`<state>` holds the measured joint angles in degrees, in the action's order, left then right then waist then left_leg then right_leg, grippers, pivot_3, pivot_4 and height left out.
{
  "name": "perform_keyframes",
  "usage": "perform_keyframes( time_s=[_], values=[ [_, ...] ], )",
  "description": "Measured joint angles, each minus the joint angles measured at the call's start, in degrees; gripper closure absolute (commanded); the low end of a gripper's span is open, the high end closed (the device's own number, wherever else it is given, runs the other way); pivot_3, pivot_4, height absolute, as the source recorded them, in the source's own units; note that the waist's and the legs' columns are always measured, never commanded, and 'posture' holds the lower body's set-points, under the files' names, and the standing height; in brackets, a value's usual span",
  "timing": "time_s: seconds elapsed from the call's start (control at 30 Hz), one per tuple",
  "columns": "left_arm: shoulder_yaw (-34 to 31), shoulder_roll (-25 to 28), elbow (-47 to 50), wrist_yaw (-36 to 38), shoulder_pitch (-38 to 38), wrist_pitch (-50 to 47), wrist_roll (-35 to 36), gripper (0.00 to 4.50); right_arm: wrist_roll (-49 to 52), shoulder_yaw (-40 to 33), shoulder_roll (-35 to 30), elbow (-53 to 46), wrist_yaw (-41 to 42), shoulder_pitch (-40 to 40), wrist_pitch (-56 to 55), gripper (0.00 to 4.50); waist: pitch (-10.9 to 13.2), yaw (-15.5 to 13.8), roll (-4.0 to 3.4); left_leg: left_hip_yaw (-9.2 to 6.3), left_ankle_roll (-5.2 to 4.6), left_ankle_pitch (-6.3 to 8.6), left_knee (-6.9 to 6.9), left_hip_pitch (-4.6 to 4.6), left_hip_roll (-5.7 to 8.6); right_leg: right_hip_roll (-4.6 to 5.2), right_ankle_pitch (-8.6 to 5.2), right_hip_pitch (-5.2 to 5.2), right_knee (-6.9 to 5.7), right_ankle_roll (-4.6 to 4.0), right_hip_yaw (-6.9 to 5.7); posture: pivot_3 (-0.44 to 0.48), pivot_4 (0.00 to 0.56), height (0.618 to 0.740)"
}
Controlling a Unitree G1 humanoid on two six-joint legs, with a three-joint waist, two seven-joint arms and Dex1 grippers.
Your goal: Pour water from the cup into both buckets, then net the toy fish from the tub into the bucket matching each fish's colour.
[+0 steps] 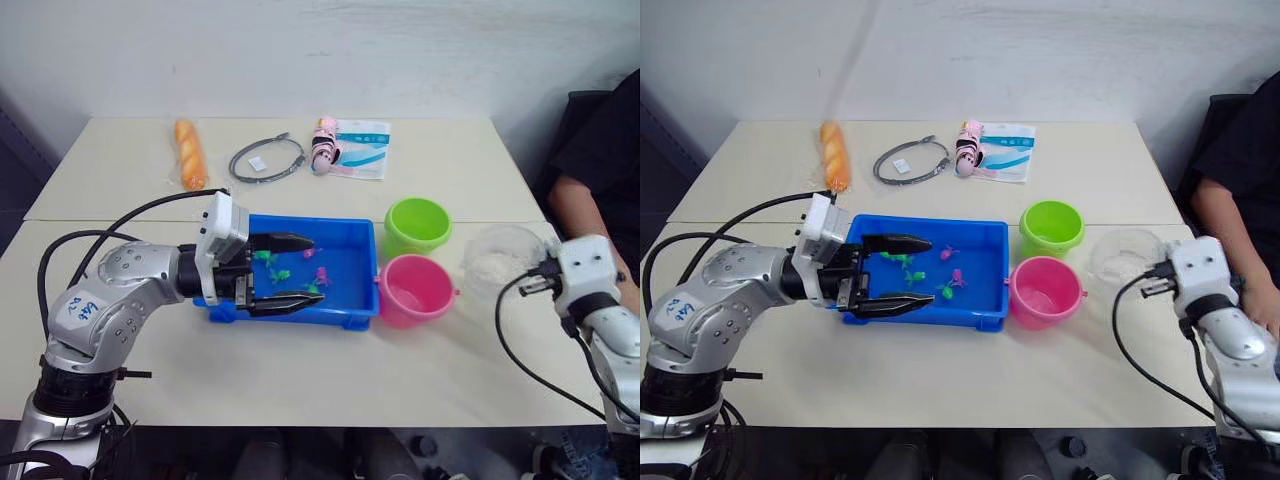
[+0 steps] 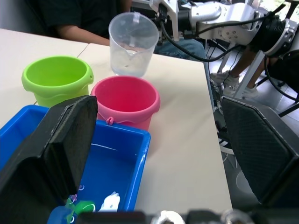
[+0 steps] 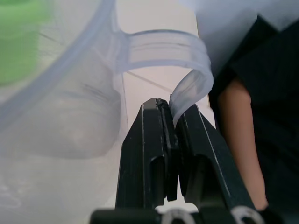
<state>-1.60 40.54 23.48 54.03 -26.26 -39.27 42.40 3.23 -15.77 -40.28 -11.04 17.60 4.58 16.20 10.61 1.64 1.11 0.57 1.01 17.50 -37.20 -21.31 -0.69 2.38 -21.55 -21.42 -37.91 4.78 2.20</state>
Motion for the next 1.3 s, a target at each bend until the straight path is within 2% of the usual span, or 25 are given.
perform_keyframes(
  time_s=[0.2,0.37,0.83,1.0,1.3],
  values=[
    [0.2,0.0,-0.8,0.5,0.2,0.1,-0.2,0.00,-9.2,4.8,-2.6,-2.0,-1.0,2.6,-0.5,4.46,0.0,-0.1,0.00,-0.03,0.00,0.00,-0.05,-0.12,0.01,0.02,0.00,-0.06,0.04,0.00,-0.03,0.000,0.150,0.740],
    [0.2,0.0,-1.5,0.5,0.2,0.5,-0.9,0.00,-18.7,8.4,-8.3,-1.8,-1.8,3.9,-8.8,4.46,0.0,-0.1,0.00,-0.02,-0.01,0.00,-0.04,-0.14,0.02,0.02,0.00,-0.10,0.04,0.00,-0.03,0.000,0.150,0.740],
    [0.3,-0.3,-1.7,0.4,0.1,-0.2,-1.0,0.00,-38.8,13.5,-10.8,0.7,-9.0,7.6,-23.7,4.46,0.0,0.0,0.00,-0.02,0.02,-0.02,-0.09,-0.14,0.01,0.00,0.00,-0.12,-0.01,0.00,-0.02,0.000,0.150,0.740],
    [0.3,-0.4,-1.8,0.5,-0.1,-0.2,-1.1,0.00,-40.3,13.5,-10.5,0.8,-9.7,7.9,-24.9,4.46,0.0,0.0,0.00,-0.01,0.03,-0.03,-0.10,-0.14,0.01,0.00,0.00,-0.11,-0.01,0.00,-0.02,0.000,0.150,0.740],
    [-0.1,-2.0,-3.9,-1.0,-1.3,-0.8,-0.9,0.00,-31.3,11.1,-6.5,2.1,-3.2,7.2,-21.6,4.46,0.0,0.1,0.01,-0.01,0.02,-0.03,-0.13,-0.12,-0.01,-0.02,0.00,-0.09,-0.07,0.00,-0.02,0.000,0.150,0.740]
  ],
)
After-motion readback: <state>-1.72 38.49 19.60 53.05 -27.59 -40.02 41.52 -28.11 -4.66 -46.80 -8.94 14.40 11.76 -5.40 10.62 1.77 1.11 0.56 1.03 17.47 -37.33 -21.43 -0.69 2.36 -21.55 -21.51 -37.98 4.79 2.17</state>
